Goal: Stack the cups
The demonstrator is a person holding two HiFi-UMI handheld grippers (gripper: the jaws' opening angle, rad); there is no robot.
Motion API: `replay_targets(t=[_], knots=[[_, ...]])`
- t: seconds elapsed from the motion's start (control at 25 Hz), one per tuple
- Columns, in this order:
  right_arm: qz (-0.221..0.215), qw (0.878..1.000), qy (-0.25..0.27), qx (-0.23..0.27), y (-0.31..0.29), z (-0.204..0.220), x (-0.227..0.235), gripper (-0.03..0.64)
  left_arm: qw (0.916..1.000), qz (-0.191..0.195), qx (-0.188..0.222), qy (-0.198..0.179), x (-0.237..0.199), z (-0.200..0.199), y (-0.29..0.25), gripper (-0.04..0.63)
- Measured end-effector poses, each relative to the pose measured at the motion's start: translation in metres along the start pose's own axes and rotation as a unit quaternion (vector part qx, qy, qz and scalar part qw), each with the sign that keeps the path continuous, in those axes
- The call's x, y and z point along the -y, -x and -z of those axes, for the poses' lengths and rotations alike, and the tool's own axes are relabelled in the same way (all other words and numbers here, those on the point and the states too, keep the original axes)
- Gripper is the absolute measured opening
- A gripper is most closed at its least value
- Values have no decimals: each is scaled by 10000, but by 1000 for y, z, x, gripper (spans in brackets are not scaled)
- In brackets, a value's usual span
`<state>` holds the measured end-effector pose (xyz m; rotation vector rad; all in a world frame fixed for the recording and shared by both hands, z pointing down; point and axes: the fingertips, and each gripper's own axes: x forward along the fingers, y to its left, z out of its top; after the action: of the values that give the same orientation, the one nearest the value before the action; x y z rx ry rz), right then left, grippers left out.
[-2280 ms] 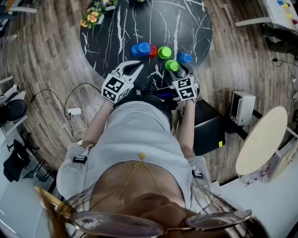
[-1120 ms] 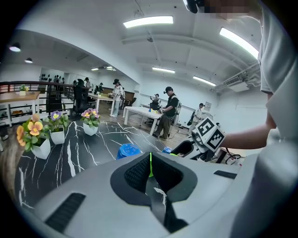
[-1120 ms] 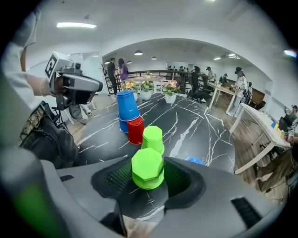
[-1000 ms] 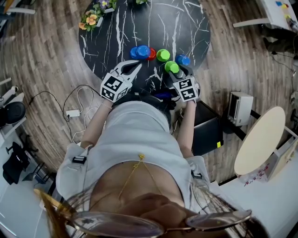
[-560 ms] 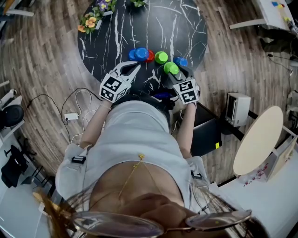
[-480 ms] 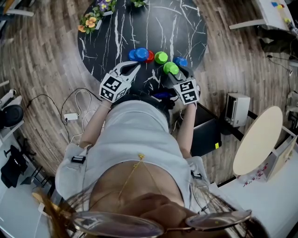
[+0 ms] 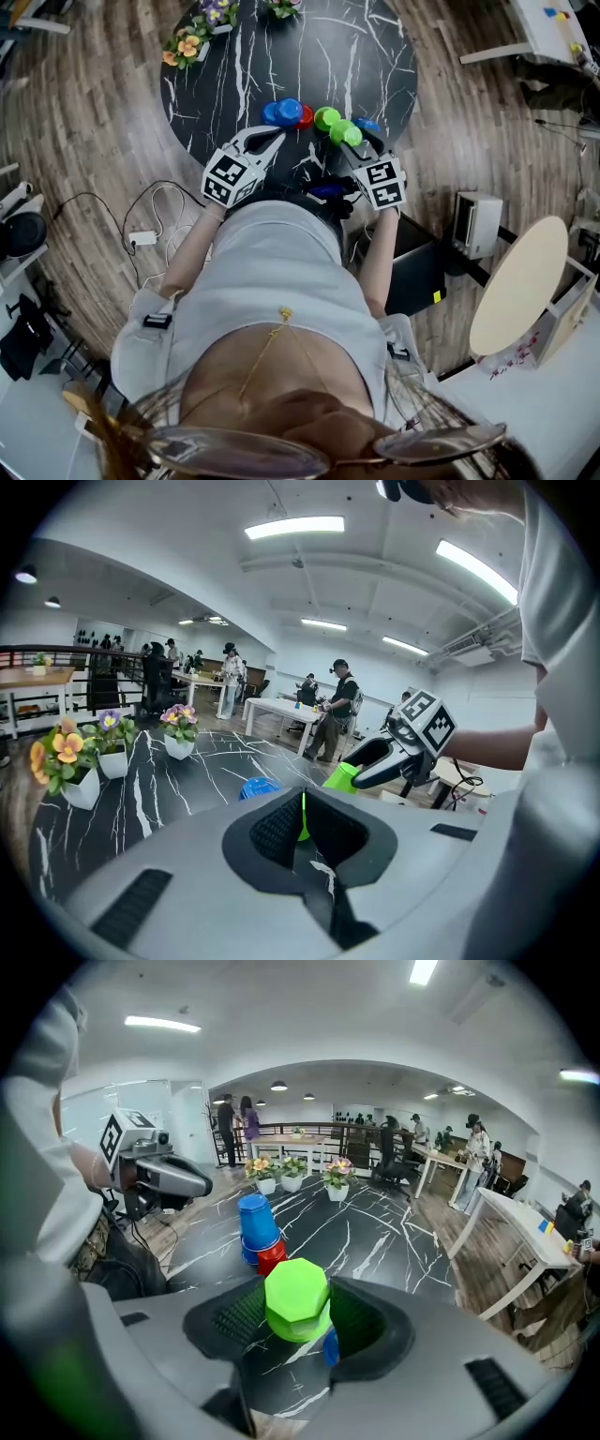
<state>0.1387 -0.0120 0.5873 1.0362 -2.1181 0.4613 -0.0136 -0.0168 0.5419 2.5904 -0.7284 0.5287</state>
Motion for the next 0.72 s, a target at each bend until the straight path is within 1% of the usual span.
replay_targets(t=[0.72], knots=[[-162, 9996, 200, 83, -18, -33, -10, 224, 10000, 30, -31, 43, -2, 6, 13, 34]])
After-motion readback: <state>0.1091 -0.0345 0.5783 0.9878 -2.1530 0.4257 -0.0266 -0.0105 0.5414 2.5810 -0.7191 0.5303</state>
